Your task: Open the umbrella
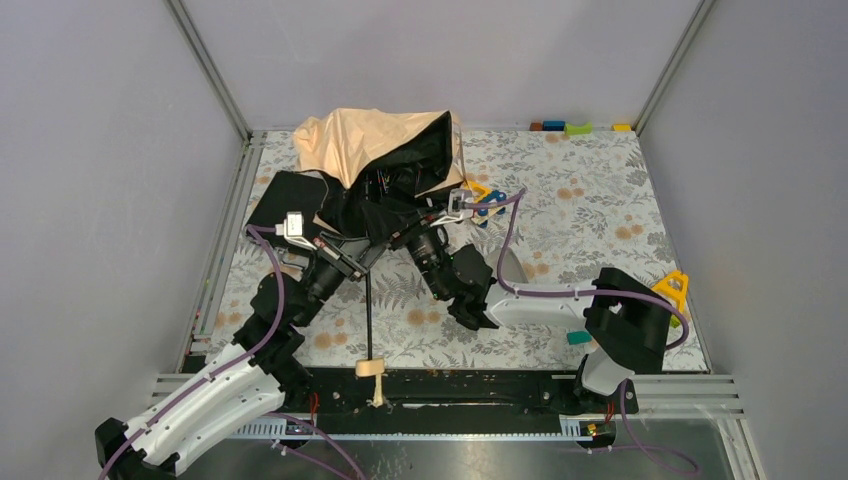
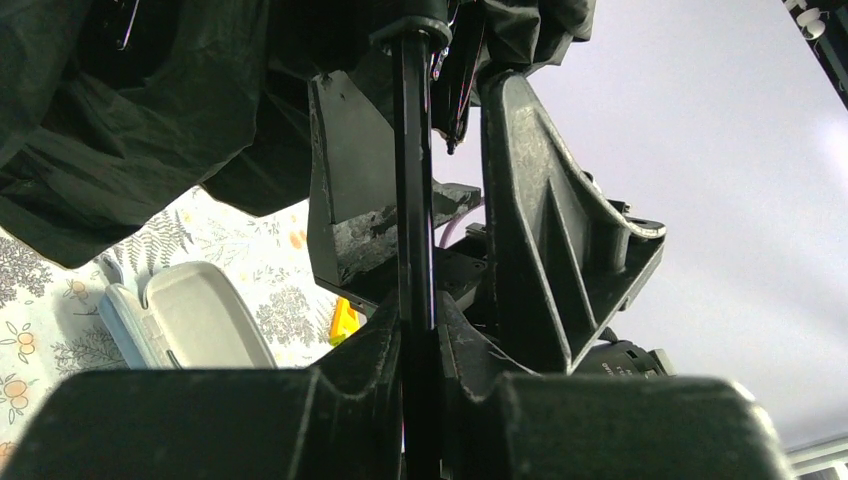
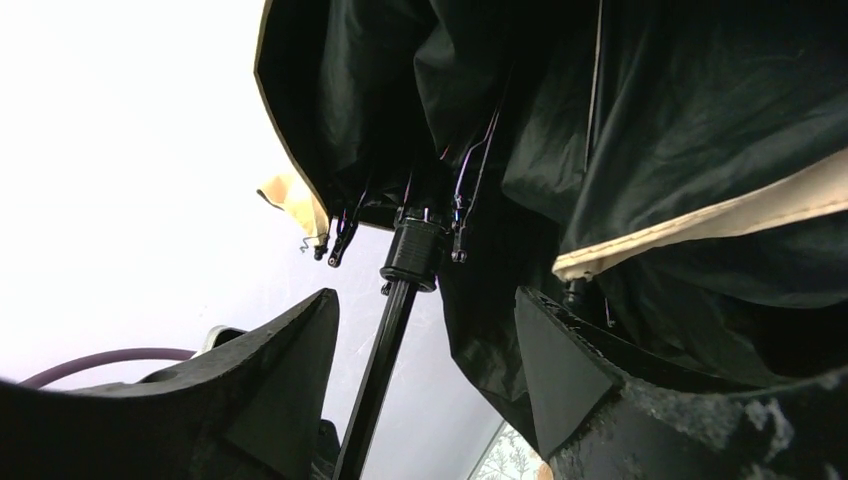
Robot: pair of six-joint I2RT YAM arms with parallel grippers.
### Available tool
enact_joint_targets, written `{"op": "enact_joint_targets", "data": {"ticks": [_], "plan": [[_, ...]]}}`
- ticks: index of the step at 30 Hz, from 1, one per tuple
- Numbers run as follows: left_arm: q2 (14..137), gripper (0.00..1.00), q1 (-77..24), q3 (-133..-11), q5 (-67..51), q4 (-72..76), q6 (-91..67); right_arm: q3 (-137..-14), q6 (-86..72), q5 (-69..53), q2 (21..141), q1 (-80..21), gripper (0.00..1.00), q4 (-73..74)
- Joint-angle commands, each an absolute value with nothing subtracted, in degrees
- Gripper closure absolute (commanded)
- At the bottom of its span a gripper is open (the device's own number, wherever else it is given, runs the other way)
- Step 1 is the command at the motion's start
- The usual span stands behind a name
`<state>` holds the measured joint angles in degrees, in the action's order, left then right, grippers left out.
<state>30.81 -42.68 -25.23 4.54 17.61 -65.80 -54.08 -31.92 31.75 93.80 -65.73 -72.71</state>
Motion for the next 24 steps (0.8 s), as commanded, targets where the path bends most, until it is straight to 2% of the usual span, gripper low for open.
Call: {"op": "enact_joint_targets", "data": {"ticks": [1, 3, 6, 15, 19, 24], "plan": [[29.72, 1.0, -43.41, -27.68, 0.29, 24.19, -64.76, -53.39, -33.98, 29.93, 90.98, -63.77, 0.28, -74.48], [29.71, 1.0, -43.42, -27.83, 0.31, 23.97, -64.78, -54.29, -37.9, 27.13, 89.25, -61.99, 0.33, -67.73], [29.26, 1.0, -43.4, -27.89, 0.26, 23.61, -64.54, -55.03, -38.38, 25.03, 87.09, -60.94, 0.35, -61.1], [28.42, 1.0, -43.37, -28.04, 0.26, 22.45, -64.29, -51.96, -37.19, 23.36, 81.54, -59.23, 0.36, -56.22], [29.11, 1.0, -43.38, -28.19, 0.26, 23.58, -64.6, -52.12, -37.19, 21.69, 82.25, -59.26, 0.37, -57.15], [30.14, 1.0, -43.4, -28.48, -1.5, 24.46, -65.03, -51.64, -36.98, 19.53, 86.5, -59.75, 0.38, -66.78]]}}
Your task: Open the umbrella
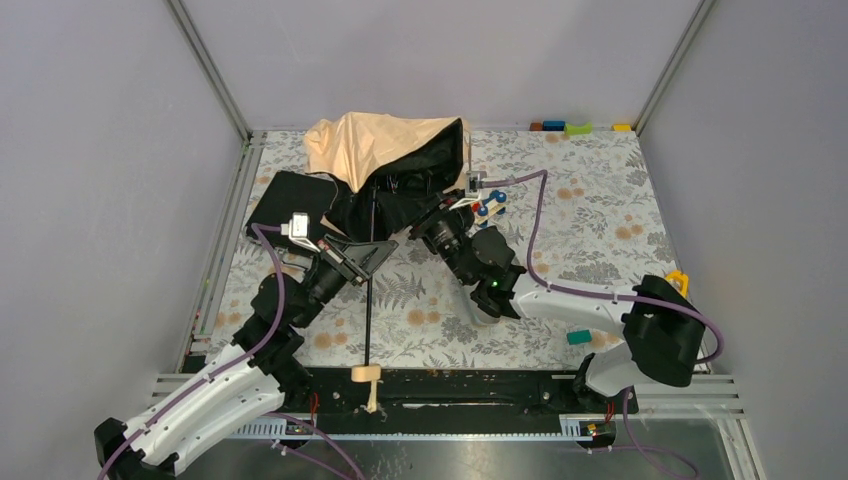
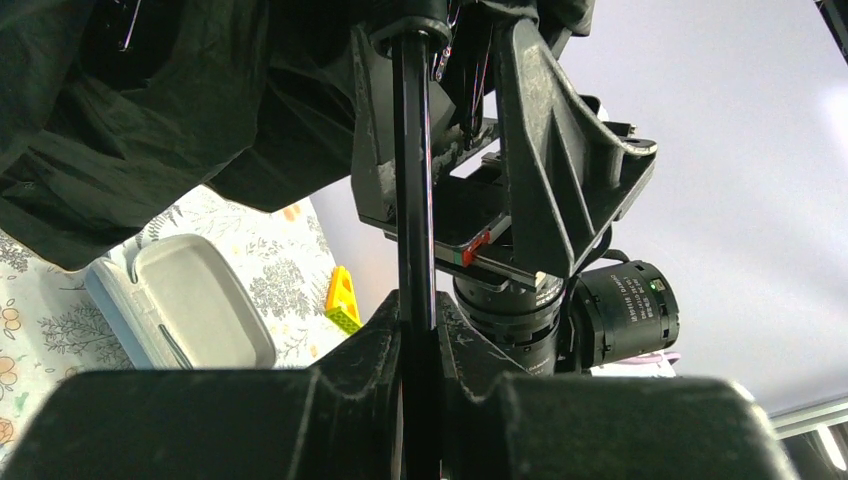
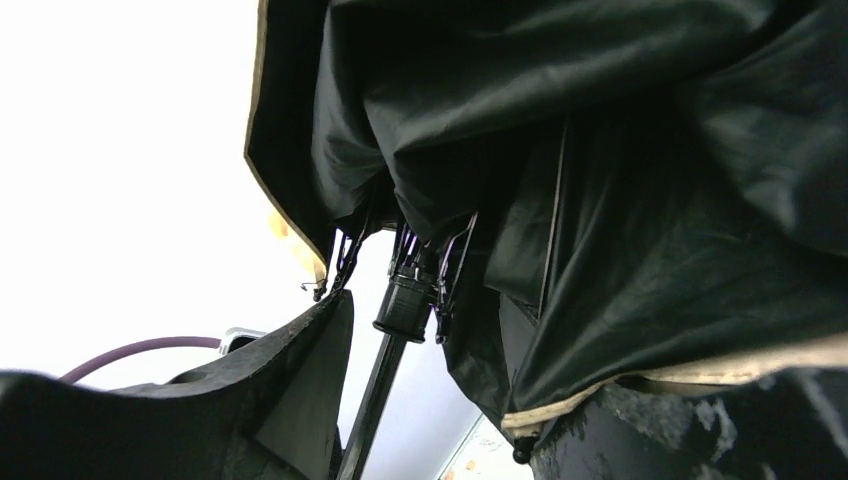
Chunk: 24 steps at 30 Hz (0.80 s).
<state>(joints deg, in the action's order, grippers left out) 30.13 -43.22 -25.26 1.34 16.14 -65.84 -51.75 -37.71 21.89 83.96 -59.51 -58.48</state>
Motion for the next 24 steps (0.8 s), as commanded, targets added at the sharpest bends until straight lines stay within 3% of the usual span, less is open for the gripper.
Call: {"op": "enact_joint_targets", "data": {"ticks": [1, 6, 15, 21, 24], "plan": [[30.15, 1.0, -43.4, -28.54, -1.58, 24.36, -65.04, -51.86, -36.7, 19.69, 87.06, -60.03, 0.38, -67.3], [29.93, 1.0, -43.39, -28.36, -1.3, 23.98, -64.84, -52.68, -33.6, 22.82, 88.58, -61.4, 0.3, -68.98], [30.79, 1.0, -43.34, -28.26, -1.67, 24.49, -64.86, -54.5, -34.37, 23.56, 90.09, -61.44, 0.34, -66.79], [30.95, 1.0, -43.41, -28.14, -1.84, 24.27, -64.6, -55.82, -34.28, 23.46, 90.91, -61.44, 0.47, -65.46], [30.83, 1.0, -43.41, -27.83, -2.06, 23.96, -64.53, -56.6, -34.04, 23.87, 91.17, -61.46, 0.63, -64.48]]}}
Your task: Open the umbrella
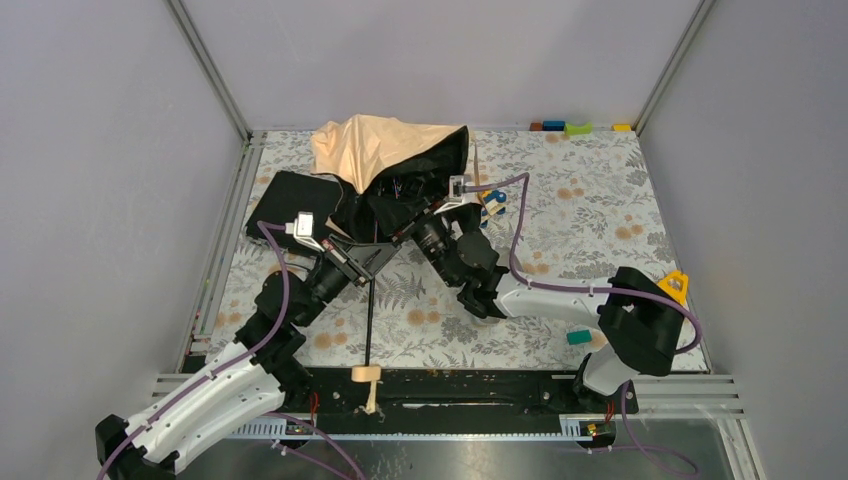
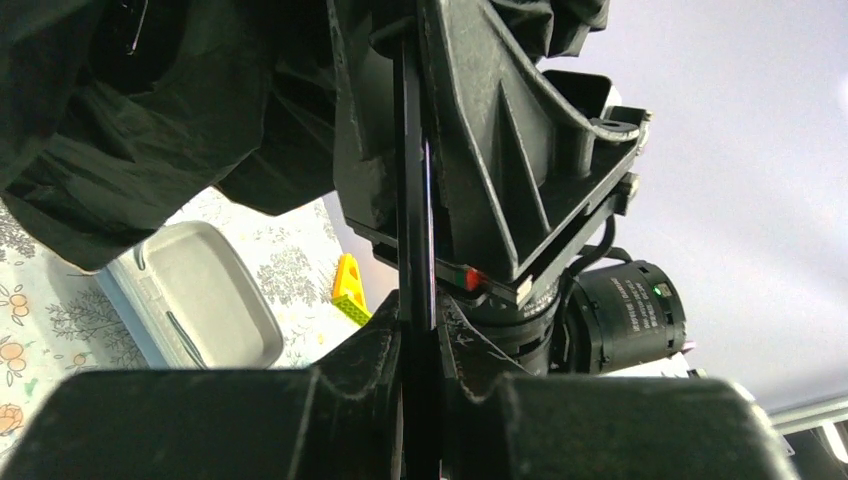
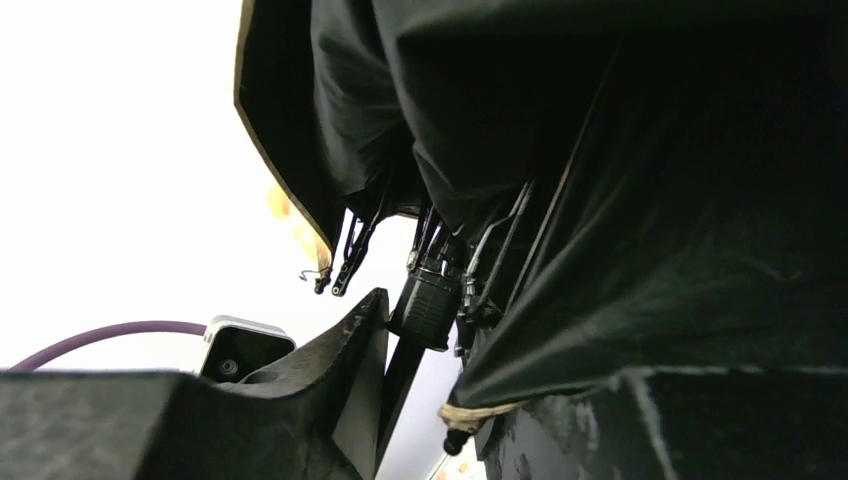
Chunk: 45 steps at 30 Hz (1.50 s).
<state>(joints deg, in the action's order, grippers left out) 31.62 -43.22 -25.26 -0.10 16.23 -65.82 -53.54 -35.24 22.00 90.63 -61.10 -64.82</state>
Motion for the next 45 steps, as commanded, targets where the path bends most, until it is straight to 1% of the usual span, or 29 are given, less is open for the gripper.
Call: {"op": "enact_joint_targets", "data": {"ticks": [1, 3, 6, 8, 12, 13, 15, 17, 19, 21, 25, 26, 31, 36, 38, 41, 45], "plan": [[30.66, 1.0, -43.38, -27.74, -2.07, 23.74, -64.47, -56.76, -33.94, 24.32, 91.15, -61.44, 0.7, -64.09], [30.34, 1.0, -43.35, -27.64, -2.2, 23.0, -63.94, -56.76, -33.93, 25.74, 91.04, -61.44, 0.83, -63.97], [29.91, 1.0, -43.41, -27.98, -3.46, 20.71, -61.87, -56.4, -33.34, 28.7, 90.35, -61.44, 0.99, -63.94], [29.66, 0.88, -43.4, -28.56, -5.31, 18.01, -59.34, -56.09, -32.02, 30.8, 89.49, -61.44, 1.0, -64.06], [28.99, 0.61, -43.43, -28.83, -10.22, 13.41, -52.74, -55.38, -28.1, 34.87, 87.2, -61.41, 1.0, -64.99], [28.75, 0.56, -43.46, -28.75, -11.34, 12.53, -51.17, -55.2, -26.9, 35.75, 86.76, -61.36, 1.0, -65.78], [28.27, 0.5, -43.87, -28.53, -12.91, 10.45, -48.32, -55.23, -24.55, 37.18, 85.47, -61.35, 1.0, -66.25], [27.84, 0.47, -44.81, -28.21, -13.03, 8.12, -45.55, -55.66, -22.26, 38.18, 84.52, -61.35, 1.0, -66.35], [27.69, 0.47, -45.96, -27.37, -13.7, 7.23, -44.02, -56.26, -20.03, 38.71, 83.87, -61.35, 1.0, -66.55], [27.76, 0.49, -47.31, -26.26, -14.32, 7.19, -43.28, -56.93, -17.89, 39.14, 83.37, -61.35, 1.0, -66.62], [28.25, 0.6, -50.27, -24.68, -11.71, 7.13, -40.73, -57.16, -15.92, 39.11, 82.58, -61.35, 1.0, -67.52], [28.83, 0.61, -50.8, -24.48, -10.9, 7.7, -39.98, -56.89, -16.22, 38.9, 82.46, -61.37, 1.0, -67.98], [32.71, 0.61, -52.49, -23.23, -9.02, 15.37, -39.9, -55.59, -18.0, 39.0, 82.47, -61.38, 1.0, -69.02], [35.46, 0.63, -56.57, -21.52, -3.91, 21.09, -38.66, -53.59, -18.02, 42.63, 81.81, -61.35, 1.0, -72.29], [35.38, 0.65, -57.82, -20.77, -1.91, 22.19, -38.33, -53.4, -17.87, 43.72, 81.55, -61.35, 1.0, -72.43], [34.43, 0.69, -58.76, -18.96, -0.27, 23.87, -38.89, -53.07, -17.28, 45.24, 81.2, -61.35, 1.0, -72.8], [33.23, 0.71, -59.51, -16.88, 2.74, 25.0, -39.89, -51.94, -16.33, 48.26, 81.19, -61.36, 1.0, -75.98]]}}
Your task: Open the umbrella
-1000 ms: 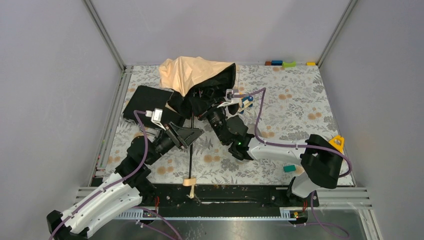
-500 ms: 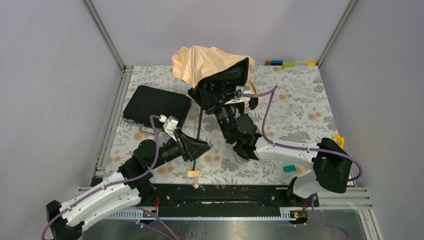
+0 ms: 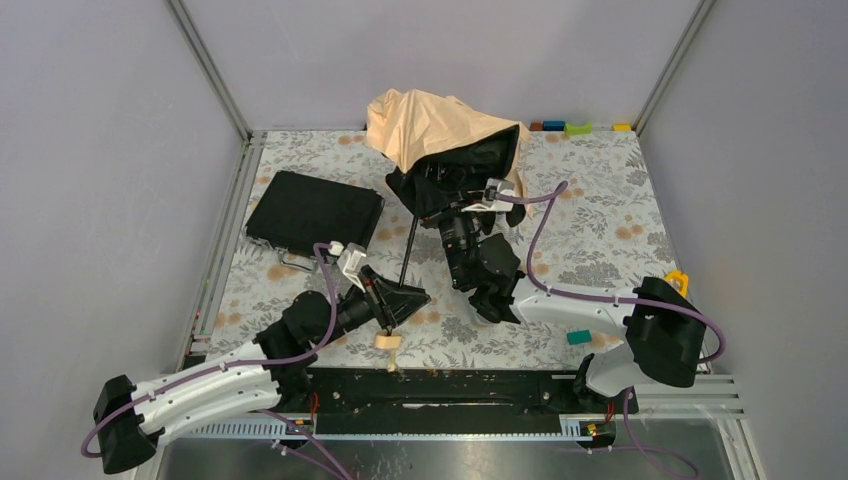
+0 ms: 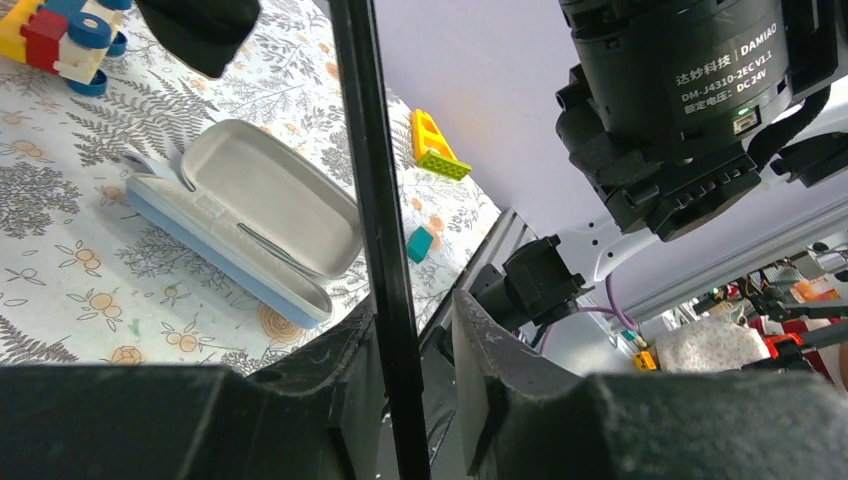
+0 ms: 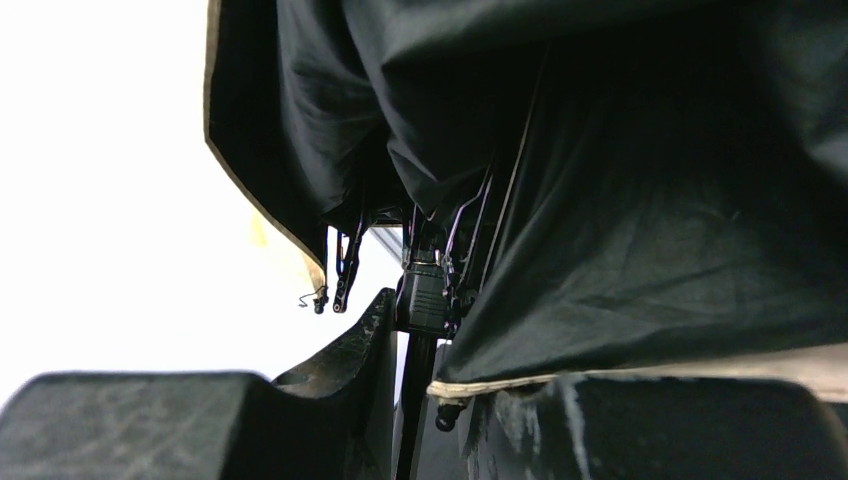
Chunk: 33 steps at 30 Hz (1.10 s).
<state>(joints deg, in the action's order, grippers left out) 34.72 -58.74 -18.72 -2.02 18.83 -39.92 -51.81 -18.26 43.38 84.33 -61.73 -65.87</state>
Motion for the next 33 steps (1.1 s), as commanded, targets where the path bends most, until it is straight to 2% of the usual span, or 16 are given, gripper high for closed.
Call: {"op": "enact_joint_targets", "data": {"ticks": [1, 8, 12, 14, 25, 33], "plan": [[33.1, 0.72, -59.65, -16.19, 3.13, 25.48, -40.3, -51.65, -16.2, 48.79, 81.36, -61.35, 1.0, -76.75], [33.19, 0.79, -60.91, -13.79, 3.7, 26.47, -41.57, -51.94, -15.1, 50.73, 82.31, -61.37, 1.0, -78.38], [32.51, 0.91, -61.63, -12.56, 3.93, 26.36, -41.83, -51.99, -13.87, 51.87, 82.57, -61.35, 1.0, -79.45], [32.25, 1.0, -62.06, -11.92, 3.74, 26.52, -41.64, -51.79, -13.08, 52.66, 82.77, -61.36, 1.0, -80.56], [27.72, 1.0, -64.83, -6.08, 0.26, 25.74, -36.64, -57.0, -3.86, 57.29, 86.32, -58.4, 1.0, -84.21], [24.1, 1.0, -65.89, -4.19, -2.8, 23.91, -35.3, -66.43, 7.84, 56.73, 89.19, -53.84, 1.0, -85.56]]}}
